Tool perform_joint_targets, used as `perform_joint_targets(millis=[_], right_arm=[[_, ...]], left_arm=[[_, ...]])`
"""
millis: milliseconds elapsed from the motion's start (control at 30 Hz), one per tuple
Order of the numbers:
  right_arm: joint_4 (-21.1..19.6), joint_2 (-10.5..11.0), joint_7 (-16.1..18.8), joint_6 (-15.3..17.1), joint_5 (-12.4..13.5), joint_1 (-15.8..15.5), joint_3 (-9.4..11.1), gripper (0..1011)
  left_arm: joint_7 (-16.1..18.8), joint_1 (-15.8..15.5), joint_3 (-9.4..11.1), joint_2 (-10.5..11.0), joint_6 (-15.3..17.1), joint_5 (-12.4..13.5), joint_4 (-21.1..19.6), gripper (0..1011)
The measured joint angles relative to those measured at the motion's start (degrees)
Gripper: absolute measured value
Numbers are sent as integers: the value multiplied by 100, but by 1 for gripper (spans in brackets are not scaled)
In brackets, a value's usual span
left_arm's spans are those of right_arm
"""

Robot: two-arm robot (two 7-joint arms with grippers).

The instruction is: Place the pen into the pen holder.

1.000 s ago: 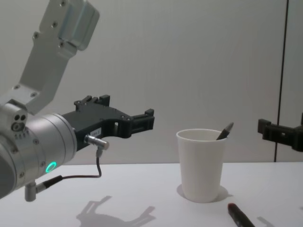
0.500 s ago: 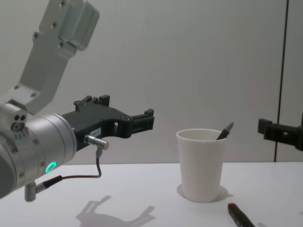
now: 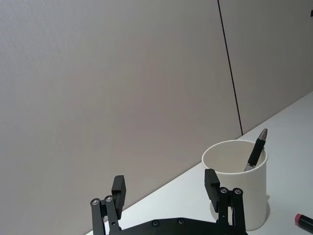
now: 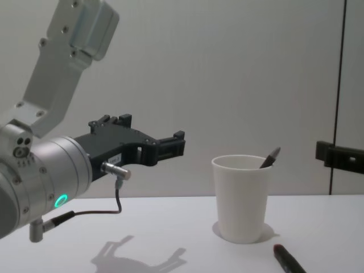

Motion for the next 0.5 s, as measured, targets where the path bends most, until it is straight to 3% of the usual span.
perform_joint_targets(millis=[500], right_arm=[[-575,142,-166,439,171,-315,54,1002]], left_arm=[[0,0,0,0,0,0,0,1001]])
